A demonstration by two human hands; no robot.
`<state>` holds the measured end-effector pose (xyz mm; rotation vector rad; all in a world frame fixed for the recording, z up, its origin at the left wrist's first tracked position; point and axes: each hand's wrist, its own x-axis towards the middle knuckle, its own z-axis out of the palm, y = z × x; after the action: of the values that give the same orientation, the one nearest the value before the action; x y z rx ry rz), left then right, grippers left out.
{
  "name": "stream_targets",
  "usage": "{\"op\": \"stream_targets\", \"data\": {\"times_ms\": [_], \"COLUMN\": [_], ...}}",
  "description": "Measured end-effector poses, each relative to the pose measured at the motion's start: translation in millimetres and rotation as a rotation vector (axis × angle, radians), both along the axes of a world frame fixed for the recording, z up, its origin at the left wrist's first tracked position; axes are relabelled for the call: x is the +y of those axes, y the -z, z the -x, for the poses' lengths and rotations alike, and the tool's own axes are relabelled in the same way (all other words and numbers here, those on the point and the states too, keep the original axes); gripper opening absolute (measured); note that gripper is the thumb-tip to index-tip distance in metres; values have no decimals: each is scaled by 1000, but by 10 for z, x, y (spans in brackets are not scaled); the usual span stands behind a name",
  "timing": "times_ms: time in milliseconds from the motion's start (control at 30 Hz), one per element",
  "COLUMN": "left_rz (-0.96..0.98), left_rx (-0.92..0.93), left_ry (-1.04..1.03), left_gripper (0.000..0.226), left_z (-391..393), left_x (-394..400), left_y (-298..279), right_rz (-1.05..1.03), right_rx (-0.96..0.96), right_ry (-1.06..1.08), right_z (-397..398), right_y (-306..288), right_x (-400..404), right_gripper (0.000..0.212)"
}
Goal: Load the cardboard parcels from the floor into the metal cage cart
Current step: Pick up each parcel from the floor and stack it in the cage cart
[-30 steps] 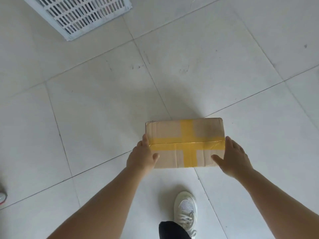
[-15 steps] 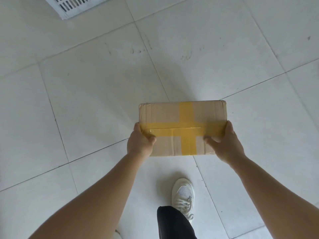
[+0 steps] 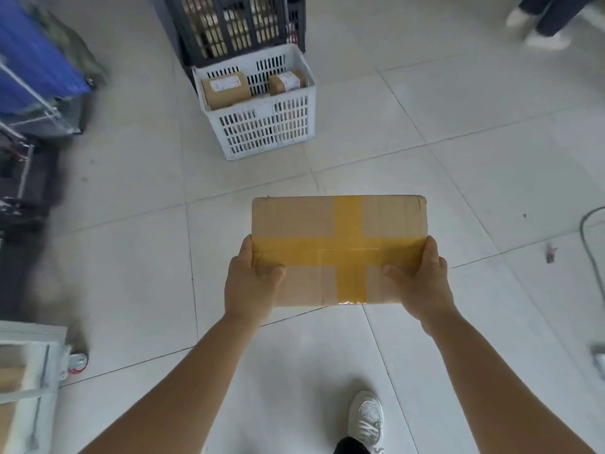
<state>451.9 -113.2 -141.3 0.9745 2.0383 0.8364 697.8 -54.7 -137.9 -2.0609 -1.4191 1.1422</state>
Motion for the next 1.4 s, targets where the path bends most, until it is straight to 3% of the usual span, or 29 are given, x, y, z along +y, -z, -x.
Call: {"op": "stream_targets", "data": {"times_ms": [100, 300, 733, 1067, 1400], "left_rz": [-74, -222, -605, -665, -643], "left_rx": [-35, -8, 143, 387, 564], "left_ry": [-63, -171, -624, -975, -1357], "left_gripper": [75, 81, 73, 65, 65], "left_z": [295, 928, 1908, 2288, 2527], "left_x": [-201, -530, -1651, -3231, -5295], "left_y": [-625, -1834, -3782, -4528, -4857], "right_rz": [-94, -243, -491, -568, -530], "right_rx": [49, 123, 326, 471, 639], "right_ry": [-35, -132, -540, -953, -1280], "right_z": [318, 1019, 2635, 3866, 4947], "right_y": [-645, -1810, -3733, -4614, -4995], "right_x": [-92, -258, -415, -1409, -3381], "right_gripper": [79, 84, 90, 89, 83]}}
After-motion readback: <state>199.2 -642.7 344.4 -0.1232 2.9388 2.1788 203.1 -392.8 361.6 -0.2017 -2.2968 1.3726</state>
